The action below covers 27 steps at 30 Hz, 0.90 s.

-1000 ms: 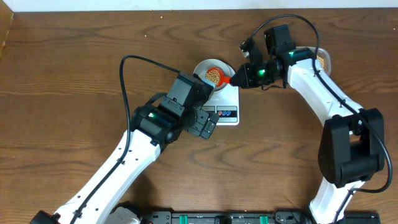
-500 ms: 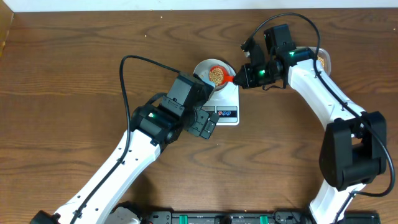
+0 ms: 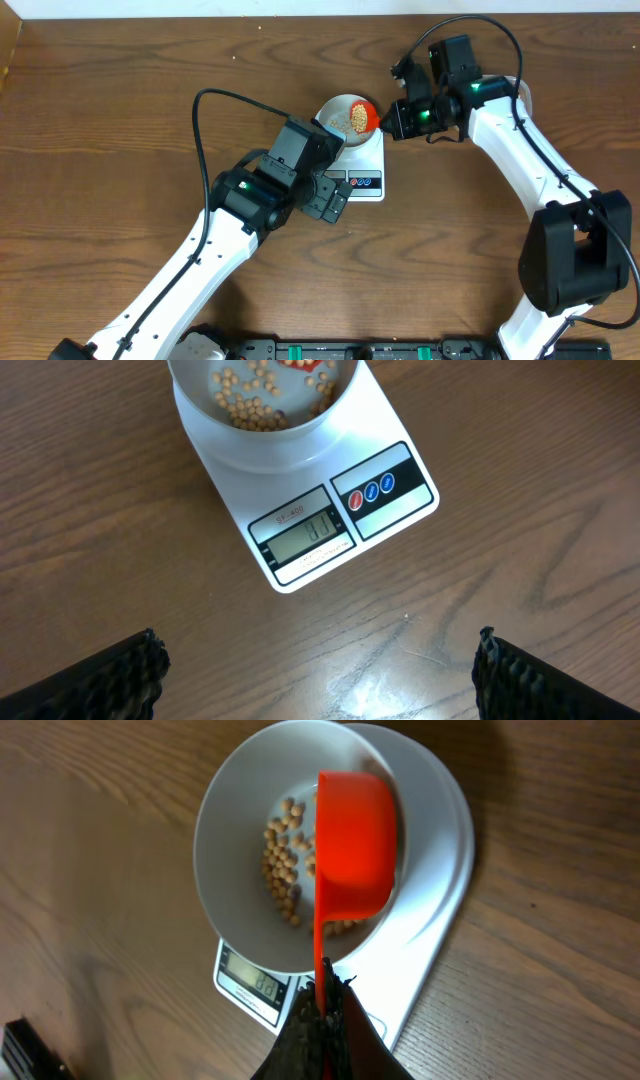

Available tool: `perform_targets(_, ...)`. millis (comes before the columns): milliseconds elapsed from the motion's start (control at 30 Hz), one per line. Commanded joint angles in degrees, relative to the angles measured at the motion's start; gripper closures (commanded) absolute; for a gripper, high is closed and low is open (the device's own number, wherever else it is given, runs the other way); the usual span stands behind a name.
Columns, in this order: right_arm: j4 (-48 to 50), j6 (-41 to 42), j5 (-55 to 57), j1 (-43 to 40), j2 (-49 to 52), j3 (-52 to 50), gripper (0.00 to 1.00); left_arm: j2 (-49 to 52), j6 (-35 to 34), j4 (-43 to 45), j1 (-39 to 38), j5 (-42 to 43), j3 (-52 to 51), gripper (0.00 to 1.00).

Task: Scoop item into bowl and weigh 50g on scale
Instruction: 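Tilt the scoop with the right gripper to pour chickpeas into the bowl, then move the empty scoop back to the chickpea tub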

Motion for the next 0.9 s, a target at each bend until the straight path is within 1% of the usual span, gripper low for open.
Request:
perform_targets(0,0.1,-2.8,-1.5,1.3,-1.9,0.5,0.99,0.1,0.8,-0.1,0.3,0.5,-0.2,0.01)
perform_targets(200,0.2,-7.6,-1.5,2.6,-3.5,0.5,0.99,0.1,0.8,-0.1,0.3,0.5,-0.2,0.01)
perform_targets(500,-0.1,-12.4,16.0,7.0,-9.8,0.5,0.99,0.1,0.8,-0.1,0.3,0.5,-0.2,0.01)
perform_targets(700,-0.6,-14.1,26.4,10.8,-10.1,0.5,0.99,0.1,0.8,-0.1,0.3,0.5,-0.2,0.01)
perform_targets(833,-0.5,-15.3,35.2,13.9,-10.2,0.5,0.99,0.1,0.8,-0.1,0.3,0.5,-0.2,0.01)
perform_targets(867,-0.5,-15.6,35.6,14.2,-10.2,0.5,0.99,0.1,0.8,-0.1,0.3,0.5,-0.2,0.01)
